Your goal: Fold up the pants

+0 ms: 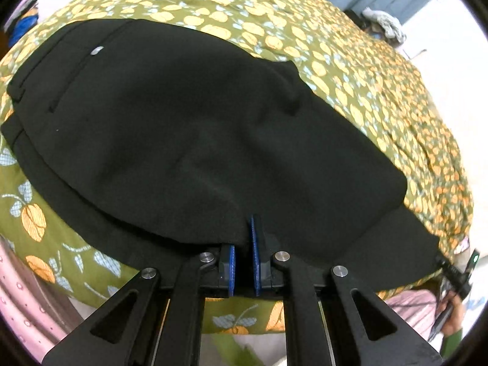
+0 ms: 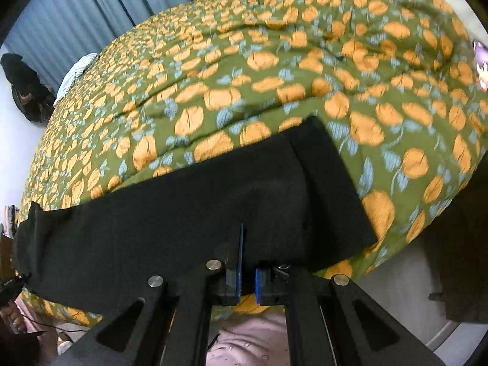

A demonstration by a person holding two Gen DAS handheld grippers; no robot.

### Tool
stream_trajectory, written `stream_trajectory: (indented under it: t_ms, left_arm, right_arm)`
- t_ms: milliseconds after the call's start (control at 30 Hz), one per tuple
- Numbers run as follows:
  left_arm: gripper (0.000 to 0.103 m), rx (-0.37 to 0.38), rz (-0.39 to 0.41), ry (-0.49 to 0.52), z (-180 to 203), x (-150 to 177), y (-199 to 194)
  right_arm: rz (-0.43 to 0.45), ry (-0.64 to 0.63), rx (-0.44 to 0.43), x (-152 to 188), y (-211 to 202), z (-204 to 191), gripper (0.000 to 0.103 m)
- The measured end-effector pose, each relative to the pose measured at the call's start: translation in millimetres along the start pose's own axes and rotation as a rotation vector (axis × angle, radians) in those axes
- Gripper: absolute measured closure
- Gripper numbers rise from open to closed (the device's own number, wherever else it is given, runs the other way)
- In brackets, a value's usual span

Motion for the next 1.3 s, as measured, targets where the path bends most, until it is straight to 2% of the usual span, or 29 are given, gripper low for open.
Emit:
stream_trajectory:
  t_ms: [167, 333, 533, 667, 1300]
  left_arm:
    - [0.095, 0.001, -0.031, 0.034, 7, 8, 5]
    - [0.095, -0.023, -0.04, 0.089, 11, 12, 4]
    - [0.095, -0.014, -0.044, 0.089, 9, 17, 3]
    - [0.096, -0.007, -0.047, 0.096, 11, 20, 2]
    - [0.097, -0.075, -0.087, 0.161, 13, 27, 8]
  right_arm:
    - [-0.035, -0.007, 0.058, -1, 18, 17, 0.097]
    - [-0.014, 0.002, 0.078, -2, 16, 22, 0.097]
    - [-0.035, -0.006, 0.123, 2, 20, 26, 0.097]
    - [-0.033, 0.01, 0.128, 2, 21, 28, 0.097]
    - [-0.047, 0.008, 0.156, 3, 23, 29, 0.097]
Point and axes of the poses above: each gripper's, at about its wrist camera, not at the fingertips, and y roughly the way its jaws point, z to its right, x to its underside, the point moved 7 cm from there along y, roughly the way its jaws point, and after that the axes turned 5 degrees about y, right-handed, at the moved point
